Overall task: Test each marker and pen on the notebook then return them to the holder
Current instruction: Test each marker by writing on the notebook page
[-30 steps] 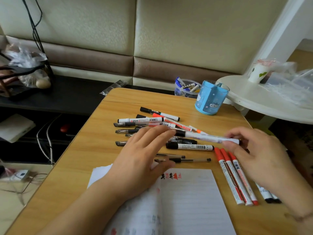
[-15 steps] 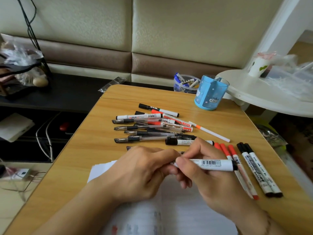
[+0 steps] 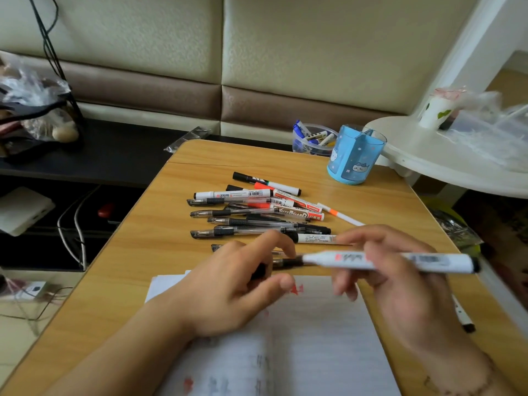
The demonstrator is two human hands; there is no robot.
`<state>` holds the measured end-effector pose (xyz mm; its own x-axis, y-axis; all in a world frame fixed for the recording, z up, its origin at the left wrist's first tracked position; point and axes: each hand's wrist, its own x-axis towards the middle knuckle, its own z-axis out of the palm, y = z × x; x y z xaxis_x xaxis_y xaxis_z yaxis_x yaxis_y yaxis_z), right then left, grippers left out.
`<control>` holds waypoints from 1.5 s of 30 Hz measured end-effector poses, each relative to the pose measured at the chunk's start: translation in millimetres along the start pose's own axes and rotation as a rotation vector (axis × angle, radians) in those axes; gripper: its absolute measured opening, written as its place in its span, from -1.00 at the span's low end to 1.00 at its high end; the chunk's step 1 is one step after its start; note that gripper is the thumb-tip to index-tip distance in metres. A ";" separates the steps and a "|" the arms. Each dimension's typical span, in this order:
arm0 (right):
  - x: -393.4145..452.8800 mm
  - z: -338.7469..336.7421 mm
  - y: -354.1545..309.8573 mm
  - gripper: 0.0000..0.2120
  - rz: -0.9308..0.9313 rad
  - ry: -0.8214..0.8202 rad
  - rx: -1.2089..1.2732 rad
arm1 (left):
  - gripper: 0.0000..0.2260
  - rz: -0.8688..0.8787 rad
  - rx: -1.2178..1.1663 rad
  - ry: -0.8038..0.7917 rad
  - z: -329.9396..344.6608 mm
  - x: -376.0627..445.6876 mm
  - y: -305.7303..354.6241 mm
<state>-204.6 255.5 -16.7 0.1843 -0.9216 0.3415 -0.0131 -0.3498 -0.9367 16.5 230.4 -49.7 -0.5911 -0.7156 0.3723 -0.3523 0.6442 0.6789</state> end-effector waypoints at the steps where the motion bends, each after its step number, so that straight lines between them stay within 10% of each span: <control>1: 0.7 -2.9 1.6 -0.62 0.022 0.034 0.036 | -0.78 -0.006 -0.006 0.017 -0.7 -0.6 -1.0; 8: -4.7 -2.1 33.6 -0.87 0.133 0.121 -0.284 | -0.70 0.010 0.044 0.152 4.6 2.3 -3.6; 17: -4.5 -5.5 59.9 -0.65 0.082 0.257 -0.625 | -0.58 0.032 0.147 0.225 10.3 8.1 -10.7; 45: -3.1 -2.9 60.8 -0.63 0.110 0.228 -0.520 | -0.71 0.043 0.096 0.237 14.4 7.0 -17.6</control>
<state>-208.8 236.6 -74.5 -0.0615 -0.9501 0.3058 -0.5120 -0.2330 -0.8268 8.1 217.8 -68.1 -0.4239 -0.7233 0.5451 -0.4045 0.6897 0.6006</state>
